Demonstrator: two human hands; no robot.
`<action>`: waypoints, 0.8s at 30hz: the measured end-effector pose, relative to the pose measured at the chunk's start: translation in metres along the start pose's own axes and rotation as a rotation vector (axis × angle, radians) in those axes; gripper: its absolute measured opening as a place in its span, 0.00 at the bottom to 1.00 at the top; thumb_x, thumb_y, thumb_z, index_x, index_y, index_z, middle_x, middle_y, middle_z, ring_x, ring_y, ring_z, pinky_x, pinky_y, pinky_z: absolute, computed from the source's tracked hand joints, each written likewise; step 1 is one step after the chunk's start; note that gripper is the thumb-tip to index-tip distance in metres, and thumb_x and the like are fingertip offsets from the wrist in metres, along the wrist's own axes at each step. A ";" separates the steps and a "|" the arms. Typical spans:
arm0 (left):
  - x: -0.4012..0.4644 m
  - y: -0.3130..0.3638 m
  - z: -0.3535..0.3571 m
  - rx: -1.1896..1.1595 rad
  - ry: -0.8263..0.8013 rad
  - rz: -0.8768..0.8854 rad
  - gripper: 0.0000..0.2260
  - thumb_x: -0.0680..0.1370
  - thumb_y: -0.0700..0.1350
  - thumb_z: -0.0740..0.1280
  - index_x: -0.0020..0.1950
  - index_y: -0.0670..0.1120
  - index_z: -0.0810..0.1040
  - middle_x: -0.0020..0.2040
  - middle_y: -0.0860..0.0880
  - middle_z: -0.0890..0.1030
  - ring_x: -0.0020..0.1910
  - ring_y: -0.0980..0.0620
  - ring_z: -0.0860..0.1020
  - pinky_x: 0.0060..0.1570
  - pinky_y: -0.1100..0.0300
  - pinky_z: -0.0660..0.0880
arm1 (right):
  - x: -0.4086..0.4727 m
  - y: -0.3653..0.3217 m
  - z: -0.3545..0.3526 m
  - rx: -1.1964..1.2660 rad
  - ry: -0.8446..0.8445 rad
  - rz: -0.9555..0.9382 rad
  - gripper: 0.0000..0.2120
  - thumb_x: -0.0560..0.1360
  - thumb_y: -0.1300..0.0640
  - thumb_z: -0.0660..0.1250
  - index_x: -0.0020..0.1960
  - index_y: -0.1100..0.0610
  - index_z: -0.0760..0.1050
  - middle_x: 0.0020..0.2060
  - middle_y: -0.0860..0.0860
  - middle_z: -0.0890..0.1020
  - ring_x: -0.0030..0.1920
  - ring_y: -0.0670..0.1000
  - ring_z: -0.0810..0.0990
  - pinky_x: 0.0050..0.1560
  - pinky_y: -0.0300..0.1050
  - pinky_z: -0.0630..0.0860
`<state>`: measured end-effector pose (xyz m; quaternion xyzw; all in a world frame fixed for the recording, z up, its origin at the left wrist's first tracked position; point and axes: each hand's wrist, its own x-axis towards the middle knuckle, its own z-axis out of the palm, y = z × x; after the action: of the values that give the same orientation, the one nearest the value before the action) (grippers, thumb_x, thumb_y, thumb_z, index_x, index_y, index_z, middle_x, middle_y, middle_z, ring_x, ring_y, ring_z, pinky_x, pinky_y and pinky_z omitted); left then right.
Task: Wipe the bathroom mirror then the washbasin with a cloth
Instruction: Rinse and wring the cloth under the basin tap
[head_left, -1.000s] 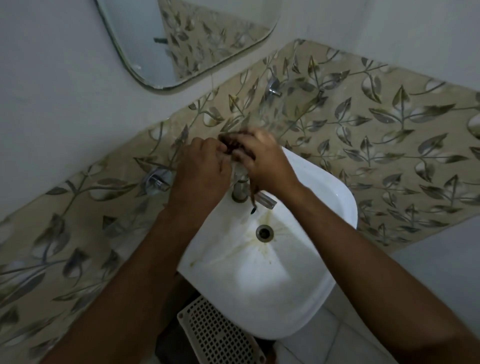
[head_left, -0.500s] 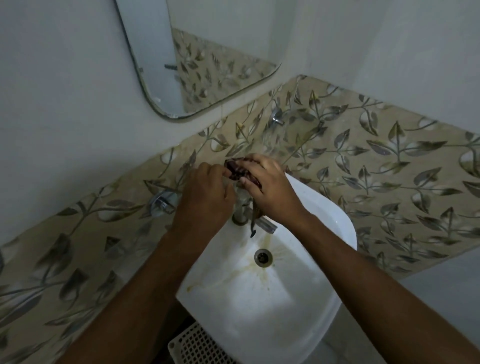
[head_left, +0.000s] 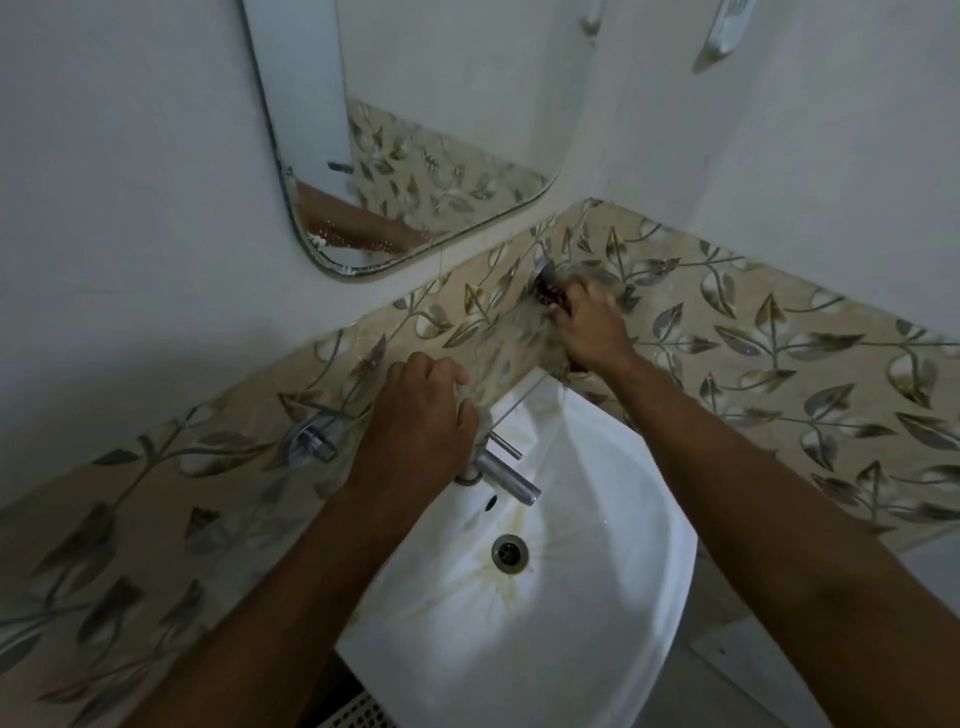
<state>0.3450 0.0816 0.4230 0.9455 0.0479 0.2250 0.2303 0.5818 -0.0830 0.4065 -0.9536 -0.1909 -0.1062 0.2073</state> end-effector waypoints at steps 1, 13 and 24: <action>0.001 -0.002 0.002 0.001 0.010 0.006 0.10 0.76 0.43 0.66 0.57 0.46 0.76 0.52 0.45 0.74 0.51 0.46 0.72 0.50 0.54 0.68 | -0.011 -0.006 0.001 0.024 0.007 -0.041 0.20 0.81 0.51 0.61 0.71 0.56 0.69 0.67 0.59 0.72 0.66 0.62 0.69 0.65 0.53 0.68; 0.019 -0.002 0.013 -0.003 -0.028 0.072 0.20 0.73 0.53 0.52 0.53 0.46 0.79 0.49 0.47 0.77 0.47 0.47 0.74 0.47 0.52 0.73 | -0.009 0.013 0.001 0.086 0.046 -0.077 0.20 0.81 0.52 0.63 0.72 0.54 0.71 0.67 0.57 0.72 0.66 0.60 0.69 0.65 0.50 0.67; 0.033 0.007 0.024 0.005 0.012 0.137 0.12 0.73 0.47 0.62 0.50 0.43 0.80 0.46 0.42 0.78 0.45 0.41 0.77 0.42 0.45 0.79 | -0.034 0.003 -0.001 0.118 0.032 -0.181 0.19 0.82 0.51 0.62 0.70 0.58 0.68 0.64 0.58 0.74 0.64 0.57 0.70 0.62 0.49 0.68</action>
<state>0.3852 0.0723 0.4204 0.9458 -0.0149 0.2459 0.2117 0.5525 -0.0972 0.3969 -0.9168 -0.2786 -0.1281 0.2558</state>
